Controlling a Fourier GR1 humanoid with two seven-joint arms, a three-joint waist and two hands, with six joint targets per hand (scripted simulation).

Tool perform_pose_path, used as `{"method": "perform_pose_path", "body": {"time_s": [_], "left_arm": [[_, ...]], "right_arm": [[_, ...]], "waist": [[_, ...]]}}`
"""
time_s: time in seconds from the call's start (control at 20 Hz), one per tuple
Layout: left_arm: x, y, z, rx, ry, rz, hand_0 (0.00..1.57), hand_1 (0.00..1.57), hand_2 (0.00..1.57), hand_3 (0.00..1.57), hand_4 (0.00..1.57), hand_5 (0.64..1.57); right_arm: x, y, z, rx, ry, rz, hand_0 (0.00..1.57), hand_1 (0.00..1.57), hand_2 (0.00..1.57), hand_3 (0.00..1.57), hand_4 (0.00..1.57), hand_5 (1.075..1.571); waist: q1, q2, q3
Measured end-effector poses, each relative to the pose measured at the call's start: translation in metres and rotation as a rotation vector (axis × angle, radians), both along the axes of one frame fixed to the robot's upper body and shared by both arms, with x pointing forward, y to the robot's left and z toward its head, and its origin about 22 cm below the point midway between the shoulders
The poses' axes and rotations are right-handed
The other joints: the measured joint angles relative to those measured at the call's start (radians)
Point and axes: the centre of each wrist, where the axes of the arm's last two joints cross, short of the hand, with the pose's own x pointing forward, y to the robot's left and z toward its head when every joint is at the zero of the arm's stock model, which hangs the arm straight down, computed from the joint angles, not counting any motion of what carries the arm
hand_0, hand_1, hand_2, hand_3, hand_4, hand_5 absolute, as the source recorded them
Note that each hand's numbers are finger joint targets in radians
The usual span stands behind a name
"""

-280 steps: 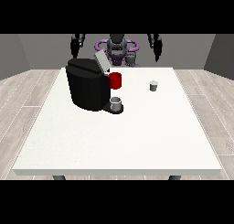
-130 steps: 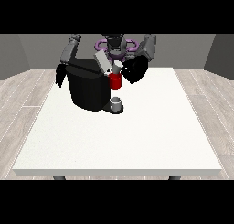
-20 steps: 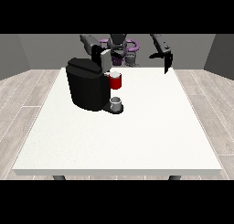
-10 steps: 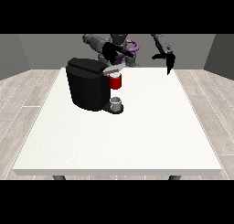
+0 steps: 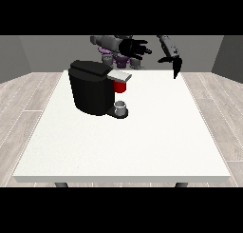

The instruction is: Insert the coffee pod into the coffee machine and close the lid

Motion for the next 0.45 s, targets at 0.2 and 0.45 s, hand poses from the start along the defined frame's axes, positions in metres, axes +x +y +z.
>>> {"method": "perform_pose_path", "body": {"time_s": [0.2, 0.45], "left_arm": [[0.0, 0.006, -0.005, -0.009, 0.007, 0.002, 0.0, 0.0, 0.0, 0.0, 0.3, 1.571], [-0.011, -0.001, -0.021, -0.021, 0.025, -0.001, 0.0, 0.0, 0.0, 0.0, 0.17, 1.571]], "right_arm": [[-0.012, 0.014, -0.019, -0.021, 0.015, 0.078, 0.0, 0.0, 0.0, 0.0, 0.49, 1.571], [-0.037, 0.029, -0.051, -0.056, 0.036, 0.226, 0.0, 0.0, 0.0, 0.0, 0.46, 1.571]], "waist": [[-0.008, -0.01, -0.0005], [-0.012, -0.039, -0.0005]]}}
